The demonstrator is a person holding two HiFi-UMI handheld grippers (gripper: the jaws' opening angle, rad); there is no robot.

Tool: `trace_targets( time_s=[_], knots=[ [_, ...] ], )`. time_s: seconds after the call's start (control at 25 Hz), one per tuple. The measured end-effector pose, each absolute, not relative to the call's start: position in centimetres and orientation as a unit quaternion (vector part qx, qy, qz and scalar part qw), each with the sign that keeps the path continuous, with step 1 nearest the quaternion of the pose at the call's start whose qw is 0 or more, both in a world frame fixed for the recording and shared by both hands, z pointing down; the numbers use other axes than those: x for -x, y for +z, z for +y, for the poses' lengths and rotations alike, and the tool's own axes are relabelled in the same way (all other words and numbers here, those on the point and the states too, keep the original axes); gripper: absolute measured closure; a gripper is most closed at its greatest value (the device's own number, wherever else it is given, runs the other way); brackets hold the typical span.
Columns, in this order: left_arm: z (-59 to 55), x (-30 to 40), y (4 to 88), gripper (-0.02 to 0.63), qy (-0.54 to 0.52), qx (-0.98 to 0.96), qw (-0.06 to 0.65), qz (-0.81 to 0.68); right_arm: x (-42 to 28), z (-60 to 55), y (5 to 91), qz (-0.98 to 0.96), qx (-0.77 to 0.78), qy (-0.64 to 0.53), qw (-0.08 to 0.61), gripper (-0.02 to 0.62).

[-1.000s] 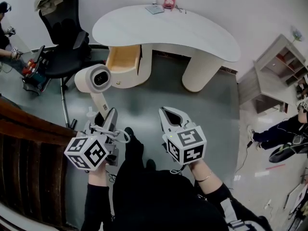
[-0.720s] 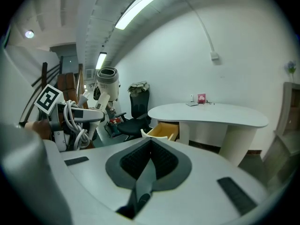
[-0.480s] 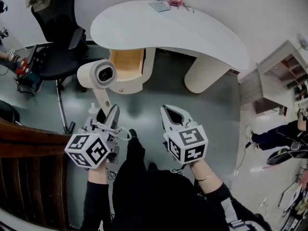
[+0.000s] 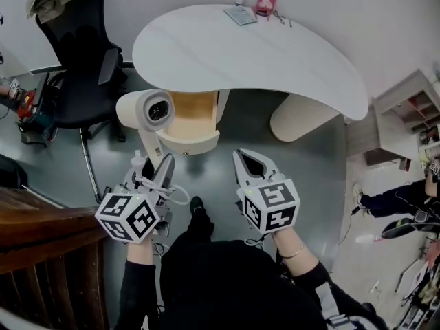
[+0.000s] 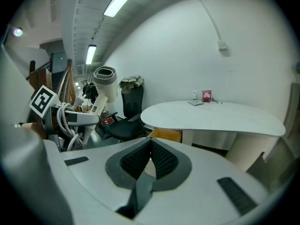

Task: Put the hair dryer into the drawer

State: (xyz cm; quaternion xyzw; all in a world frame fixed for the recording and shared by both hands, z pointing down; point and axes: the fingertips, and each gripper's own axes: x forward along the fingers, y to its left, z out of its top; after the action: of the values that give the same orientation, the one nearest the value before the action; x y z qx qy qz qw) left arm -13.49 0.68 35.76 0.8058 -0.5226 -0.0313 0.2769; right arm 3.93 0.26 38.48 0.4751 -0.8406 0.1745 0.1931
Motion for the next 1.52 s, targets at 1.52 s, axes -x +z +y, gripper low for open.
trace_targets(
  time_s=[1.52],
  knots=[
    [-7.1,13.7,48.8,0.437,0.229,-0.802,0.430,-0.346,-3.2,-15.2,44.0,-0.809,-0.485,0.215,0.251,0.591]
  ],
)
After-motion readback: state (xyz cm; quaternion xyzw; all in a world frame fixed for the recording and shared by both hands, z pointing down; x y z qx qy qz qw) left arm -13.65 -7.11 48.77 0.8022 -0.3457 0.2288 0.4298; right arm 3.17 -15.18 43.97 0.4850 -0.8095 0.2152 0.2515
